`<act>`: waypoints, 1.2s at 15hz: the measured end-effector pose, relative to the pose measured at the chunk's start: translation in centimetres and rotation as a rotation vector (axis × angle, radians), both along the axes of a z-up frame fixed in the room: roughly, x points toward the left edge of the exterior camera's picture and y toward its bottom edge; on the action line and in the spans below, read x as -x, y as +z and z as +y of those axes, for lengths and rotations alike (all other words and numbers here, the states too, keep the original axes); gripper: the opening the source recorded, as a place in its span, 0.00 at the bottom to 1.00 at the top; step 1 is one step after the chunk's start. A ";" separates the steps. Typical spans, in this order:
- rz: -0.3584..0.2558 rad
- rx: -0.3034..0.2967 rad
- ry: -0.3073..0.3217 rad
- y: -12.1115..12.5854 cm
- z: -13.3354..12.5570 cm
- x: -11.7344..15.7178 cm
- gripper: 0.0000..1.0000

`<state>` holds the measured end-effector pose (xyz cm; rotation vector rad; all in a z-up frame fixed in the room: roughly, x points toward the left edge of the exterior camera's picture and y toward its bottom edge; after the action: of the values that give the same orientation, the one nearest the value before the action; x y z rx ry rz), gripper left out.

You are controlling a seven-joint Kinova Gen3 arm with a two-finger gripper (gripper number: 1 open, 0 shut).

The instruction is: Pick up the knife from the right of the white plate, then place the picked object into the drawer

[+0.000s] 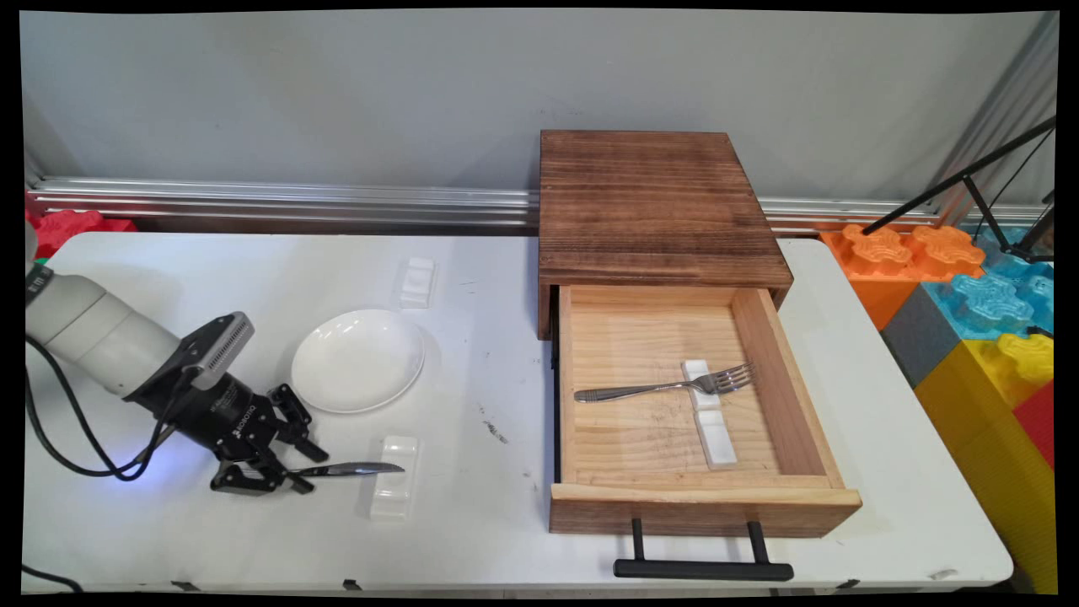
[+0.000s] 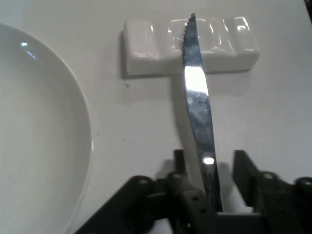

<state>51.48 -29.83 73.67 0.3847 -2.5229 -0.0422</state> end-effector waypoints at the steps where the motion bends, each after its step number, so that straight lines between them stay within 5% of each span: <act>1: -0.002 0.001 -0.001 0.0 0.0 0.0 0.00; 18: 0.015 0.003 -0.006 2.1 -0.7 1.1 0.00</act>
<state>50.37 -30.50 75.81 0.3737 -2.5087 -0.0435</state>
